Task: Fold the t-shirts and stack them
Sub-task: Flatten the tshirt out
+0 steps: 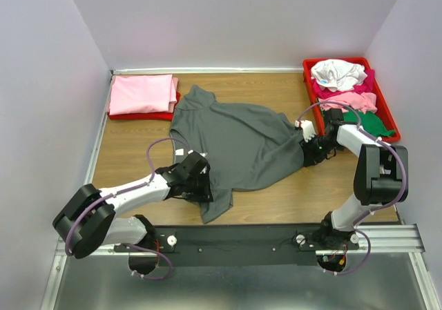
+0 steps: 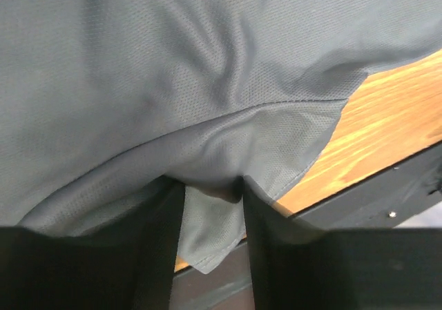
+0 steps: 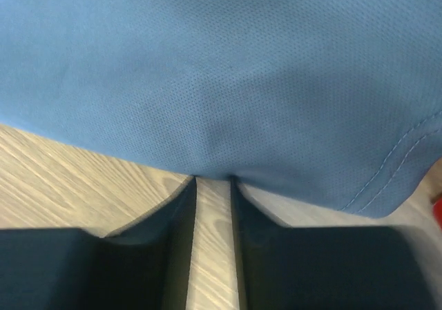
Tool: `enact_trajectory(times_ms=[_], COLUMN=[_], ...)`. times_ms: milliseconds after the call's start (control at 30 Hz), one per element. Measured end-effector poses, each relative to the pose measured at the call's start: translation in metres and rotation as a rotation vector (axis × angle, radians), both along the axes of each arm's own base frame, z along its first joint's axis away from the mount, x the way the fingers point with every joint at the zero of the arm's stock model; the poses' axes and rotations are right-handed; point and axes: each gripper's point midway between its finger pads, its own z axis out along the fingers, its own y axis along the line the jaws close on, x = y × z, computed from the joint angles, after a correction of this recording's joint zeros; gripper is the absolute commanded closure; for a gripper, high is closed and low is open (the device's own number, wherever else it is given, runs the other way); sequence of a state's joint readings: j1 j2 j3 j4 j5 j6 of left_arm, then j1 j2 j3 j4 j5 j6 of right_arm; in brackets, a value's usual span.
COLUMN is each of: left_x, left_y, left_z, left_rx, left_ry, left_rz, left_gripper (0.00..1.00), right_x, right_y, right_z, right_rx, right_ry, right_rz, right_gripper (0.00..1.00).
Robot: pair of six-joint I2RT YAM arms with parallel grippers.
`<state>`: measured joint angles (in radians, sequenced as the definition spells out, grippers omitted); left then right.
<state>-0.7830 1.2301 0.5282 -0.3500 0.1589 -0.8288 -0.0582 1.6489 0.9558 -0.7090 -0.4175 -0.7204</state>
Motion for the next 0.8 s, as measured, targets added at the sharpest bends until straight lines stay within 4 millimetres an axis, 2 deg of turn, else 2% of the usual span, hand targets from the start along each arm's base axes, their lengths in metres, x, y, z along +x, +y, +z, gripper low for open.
enact_trajectory(times_ms=[33, 67, 167, 267, 333, 500, 533, 567, 600, 633, 667, 700, 733, 800], left_x=[0.000, 0.000, -0.002, -0.001, 0.006, 0.061, 0.069, 0.075, 0.084, 0.086, 0.085, 0.083, 0.081, 0.071], left_y=[-0.001, -0.001, 0.000, 0.001, 0.000, -0.010, -0.010, -0.009, -0.006, -0.005, -0.006, -0.006, -0.006, -0.005], left_z=[0.000, -0.001, -0.001, 0.010, 0.027, 0.118, 0.129, 0.138, 0.145, 0.145, 0.144, 0.140, 0.135, 0.121], left_rx=[-0.004, -0.004, -0.001, 0.001, -0.012, -0.125, -0.136, -0.143, -0.145, -0.142, -0.141, -0.139, -0.137, -0.130], left_ry=[0.000, 0.000, -0.002, -0.025, -0.070, -0.314, -0.346, -0.371, -0.395, -0.398, -0.395, -0.385, -0.372, -0.333], left_rz=[-0.006, -0.011, -0.034, -0.044, -0.043, 0.003, 0.009, 0.015, 0.027, 0.026, 0.017, 0.005, -0.007, -0.031], left_gripper=[0.83, 1.00, 1.00, 1.00, 1.00, 1.00, 1.00, 1.00, 1.00, 1.00, 1.00, 1.00, 1.00, 1.00], right_x=[0.000, 0.000, -0.001, -0.003, 0.001, 0.040, 0.046, 0.052, 0.056, 0.058, 0.057, 0.054, 0.050, 0.029], right_y=[0.000, 0.001, 0.001, 0.001, 0.002, 0.009, 0.010, 0.011, 0.012, 0.013, 0.013, 0.013, 0.013, 0.012], right_z=[0.000, 0.000, 0.004, 0.025, 0.052, 0.140, 0.152, 0.161, 0.169, 0.169, 0.165, 0.155, 0.141, 0.105], right_rx=[0.000, 0.004, 0.004, 0.003, 0.007, 0.042, 0.051, 0.056, 0.063, 0.065, 0.064, 0.062, 0.059, 0.051], right_ry=[-0.002, 0.001, -0.008, -0.061, -0.135, -0.362, -0.393, -0.418, -0.434, -0.429, -0.418, -0.379, -0.346, -0.254], right_rz=[0.002, -0.004, -0.005, -0.004, -0.002, 0.006, 0.008, 0.012, 0.023, 0.040, 0.063, 0.085, 0.114, 0.179], right_gripper=[0.91, 0.99, 1.00, 1.00, 0.99, 0.99, 0.97, 0.89, 0.67, 0.57, 0.51, 0.42, 0.37, 0.30])
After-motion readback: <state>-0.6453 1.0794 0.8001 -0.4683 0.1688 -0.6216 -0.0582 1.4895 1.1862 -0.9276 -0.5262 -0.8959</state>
